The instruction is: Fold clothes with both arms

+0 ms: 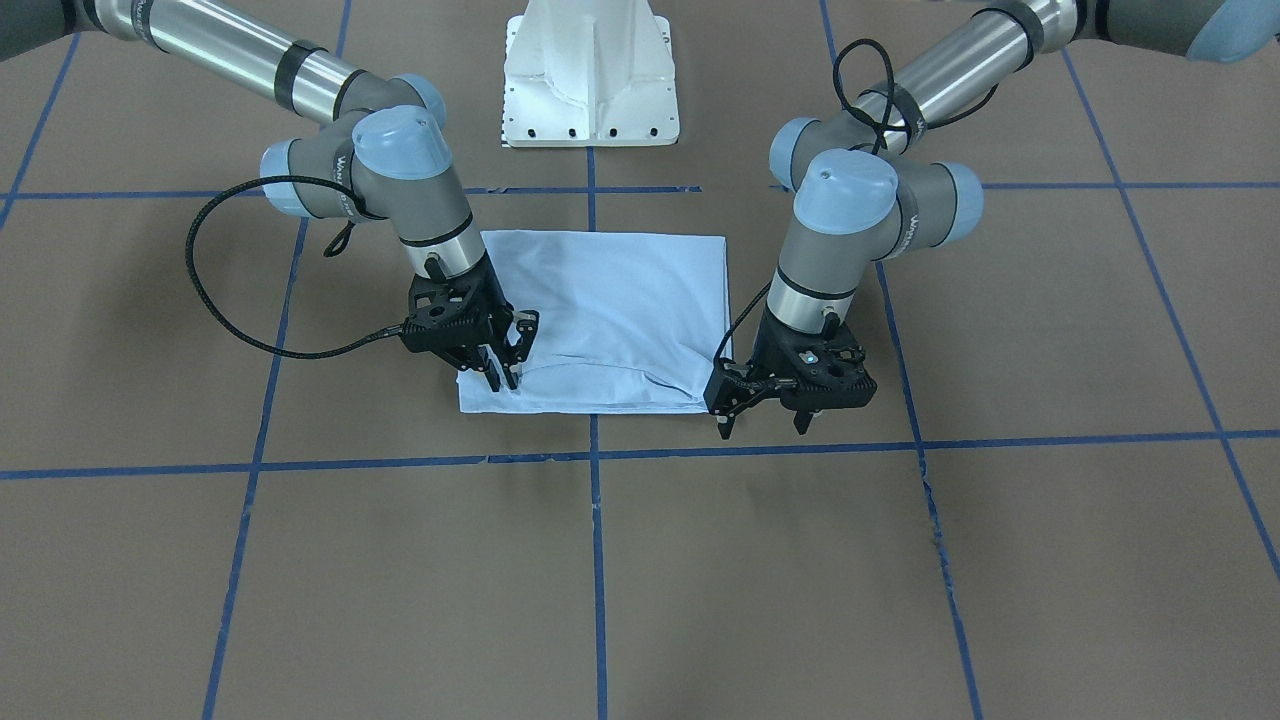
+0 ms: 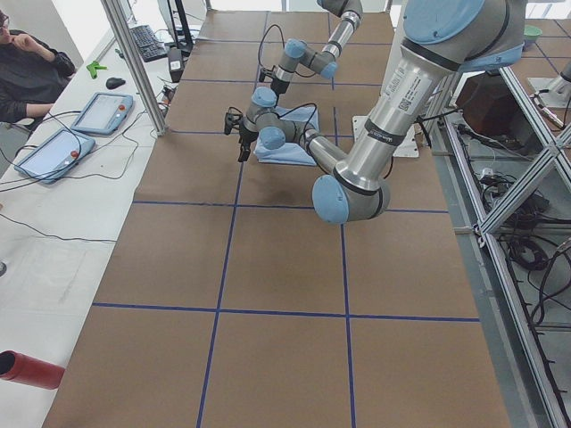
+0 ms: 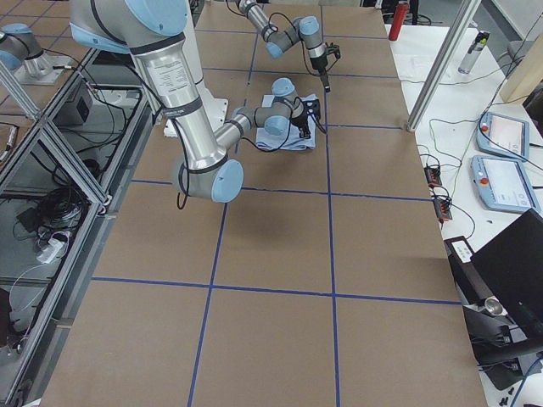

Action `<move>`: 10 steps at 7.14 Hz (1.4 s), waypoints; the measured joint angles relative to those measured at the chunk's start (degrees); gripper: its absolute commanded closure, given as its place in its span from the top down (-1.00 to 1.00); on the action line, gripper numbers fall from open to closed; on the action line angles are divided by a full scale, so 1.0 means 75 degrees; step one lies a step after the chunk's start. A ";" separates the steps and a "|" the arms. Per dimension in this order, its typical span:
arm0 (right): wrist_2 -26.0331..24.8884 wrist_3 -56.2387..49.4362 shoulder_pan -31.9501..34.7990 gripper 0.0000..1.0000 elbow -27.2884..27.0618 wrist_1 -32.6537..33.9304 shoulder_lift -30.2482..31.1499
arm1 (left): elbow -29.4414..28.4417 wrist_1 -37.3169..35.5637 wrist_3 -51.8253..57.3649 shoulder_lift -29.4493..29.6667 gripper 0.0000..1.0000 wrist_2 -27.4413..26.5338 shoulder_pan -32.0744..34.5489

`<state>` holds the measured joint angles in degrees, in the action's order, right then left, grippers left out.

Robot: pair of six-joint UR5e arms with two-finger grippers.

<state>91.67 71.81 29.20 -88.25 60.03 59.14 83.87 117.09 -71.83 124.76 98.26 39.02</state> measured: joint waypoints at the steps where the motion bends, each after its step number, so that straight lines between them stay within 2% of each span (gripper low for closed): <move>1: -0.0034 0.0000 0.0011 -1.00 0.0000 0.0000 0.0000 | 0.0012 0.0005 -0.0008 0.0002 1.00 0.0000 0.0000; 6: -0.0193 0.0000 0.0333 -1.00 0.0057 0.0046 0.0037 | 0.0054 0.0003 -0.0055 0.0006 1.00 0.0000 0.0000; 7: -0.0296 0.0000 0.0352 -0.90 0.0101 0.0047 0.0051 | 0.0055 0.0006 -0.0055 0.0006 1.00 0.0000 0.0000; 8: -0.0371 0.0000 0.0351 0.98 0.0157 0.0047 0.0055 | 0.0055 0.0008 -0.0056 0.0006 1.00 0.0000 -0.0003; 10: -0.0407 -0.0108 0.0416 1.00 0.0255 0.0114 0.0019 | 0.0055 0.0009 -0.0056 0.0009 1.00 0.0000 -0.0021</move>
<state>88.62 71.00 32.32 -86.34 60.89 59.28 84.29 117.16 -72.25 124.83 98.26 38.87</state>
